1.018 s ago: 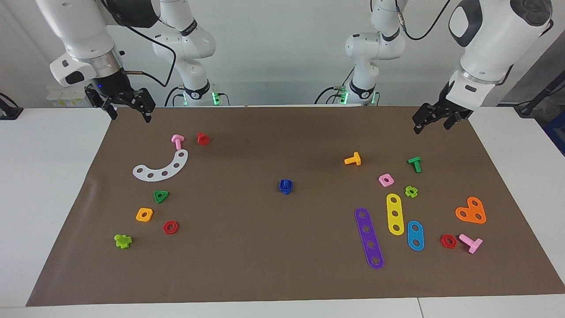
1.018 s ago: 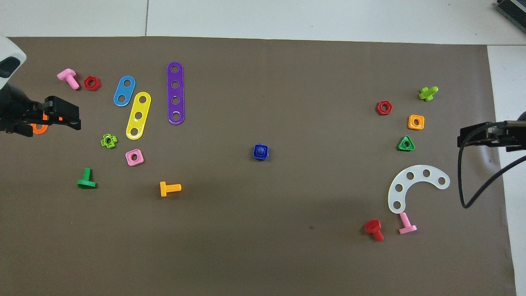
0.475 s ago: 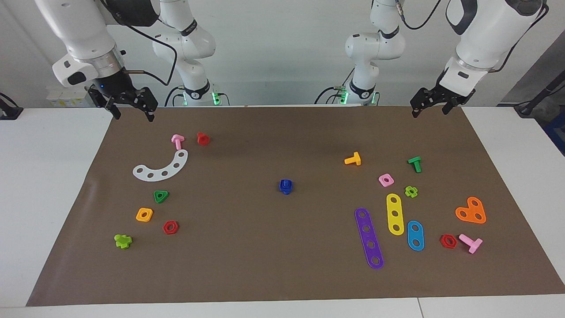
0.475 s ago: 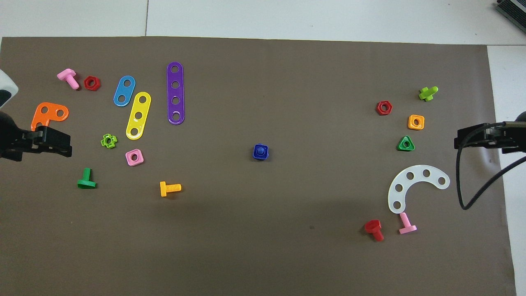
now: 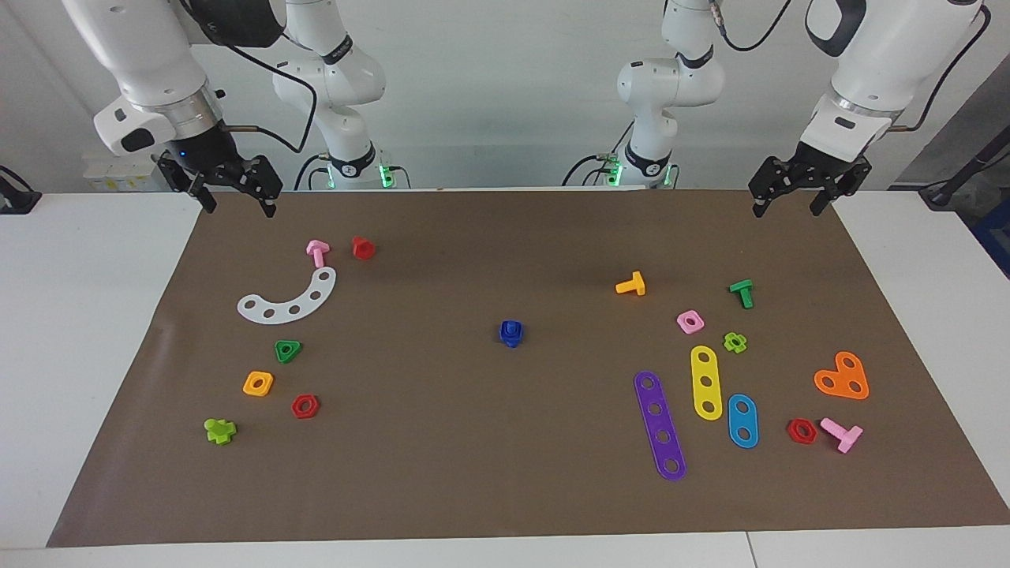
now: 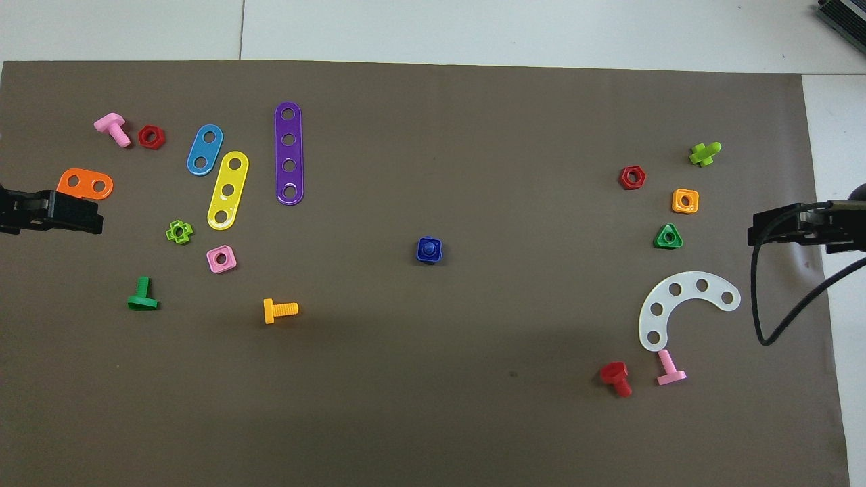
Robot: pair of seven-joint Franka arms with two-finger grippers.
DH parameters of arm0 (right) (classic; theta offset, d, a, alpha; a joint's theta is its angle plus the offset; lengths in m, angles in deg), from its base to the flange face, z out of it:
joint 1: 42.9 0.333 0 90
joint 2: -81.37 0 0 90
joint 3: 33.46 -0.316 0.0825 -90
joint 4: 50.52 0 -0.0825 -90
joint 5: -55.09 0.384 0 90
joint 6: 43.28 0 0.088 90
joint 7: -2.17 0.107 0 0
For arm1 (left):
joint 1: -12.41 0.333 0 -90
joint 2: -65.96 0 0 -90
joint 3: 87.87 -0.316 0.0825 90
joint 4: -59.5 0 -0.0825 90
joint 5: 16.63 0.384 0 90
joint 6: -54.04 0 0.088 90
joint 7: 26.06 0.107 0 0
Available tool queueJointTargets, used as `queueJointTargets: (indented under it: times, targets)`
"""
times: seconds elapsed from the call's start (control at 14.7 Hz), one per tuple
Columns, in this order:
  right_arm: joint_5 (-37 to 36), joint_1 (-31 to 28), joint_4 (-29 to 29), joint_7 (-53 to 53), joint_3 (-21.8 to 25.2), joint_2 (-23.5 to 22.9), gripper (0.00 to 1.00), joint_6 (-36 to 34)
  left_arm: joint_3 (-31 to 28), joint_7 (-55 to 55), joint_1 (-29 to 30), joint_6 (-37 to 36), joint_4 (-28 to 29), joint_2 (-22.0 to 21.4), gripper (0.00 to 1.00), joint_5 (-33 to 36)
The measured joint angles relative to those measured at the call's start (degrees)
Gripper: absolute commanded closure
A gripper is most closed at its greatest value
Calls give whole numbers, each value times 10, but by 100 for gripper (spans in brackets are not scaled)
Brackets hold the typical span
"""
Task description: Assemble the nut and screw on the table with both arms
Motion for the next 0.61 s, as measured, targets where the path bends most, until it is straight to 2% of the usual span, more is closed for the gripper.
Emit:
queueJointTargets:
  times: [0.27,0.61]
  targets:
    - [0,0,0,0,0,0,0,0,0,1,1,-6,-14,4,0,0]
    - [0,0,0,0,0,0,0,0,-2,3,23,-67,-99,50,0,0]
